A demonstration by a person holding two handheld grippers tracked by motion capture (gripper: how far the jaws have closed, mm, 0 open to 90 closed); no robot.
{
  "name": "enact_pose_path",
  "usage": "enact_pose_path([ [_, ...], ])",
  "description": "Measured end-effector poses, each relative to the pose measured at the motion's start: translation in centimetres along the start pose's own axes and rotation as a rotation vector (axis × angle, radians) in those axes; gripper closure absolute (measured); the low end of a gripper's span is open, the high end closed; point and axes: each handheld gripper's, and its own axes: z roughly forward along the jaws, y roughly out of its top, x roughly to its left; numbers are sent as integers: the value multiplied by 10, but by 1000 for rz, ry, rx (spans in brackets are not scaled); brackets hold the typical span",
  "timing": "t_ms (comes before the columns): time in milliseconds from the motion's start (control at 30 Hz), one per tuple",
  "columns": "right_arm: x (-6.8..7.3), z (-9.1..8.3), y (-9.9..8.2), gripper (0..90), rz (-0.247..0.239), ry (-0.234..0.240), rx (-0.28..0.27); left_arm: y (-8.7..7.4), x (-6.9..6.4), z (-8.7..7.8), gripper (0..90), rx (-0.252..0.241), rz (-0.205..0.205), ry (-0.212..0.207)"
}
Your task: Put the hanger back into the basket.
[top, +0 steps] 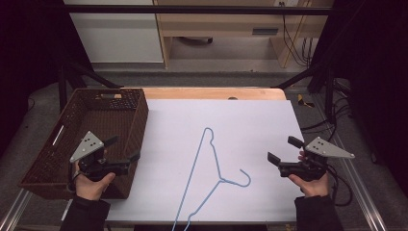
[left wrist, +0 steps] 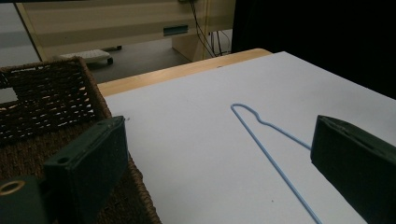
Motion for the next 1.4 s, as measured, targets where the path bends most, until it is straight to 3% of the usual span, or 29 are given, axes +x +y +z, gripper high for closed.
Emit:
enact_pose_path([
  [400, 1, 0, 1, 41, 2, -8, 10, 2, -24, 11, 47, 37, 34, -36],
  [733, 4, 3, 0, 43, 1, -6, 21, -2, -56, 30, 51, 95, 70, -89],
  [767, 3, 4, 0, 43, -4, -9, 24, -4, -64, 35, 51, 109, 74, -105],
  [1000, 5, 5, 0, 44, -2, -10, 27, -13, -90, 52, 56, 181, 113, -159],
  [1400, 7, 8, -1, 44, -6, -5, 36, -30, -120, 79, 73, 301, 138, -205],
])
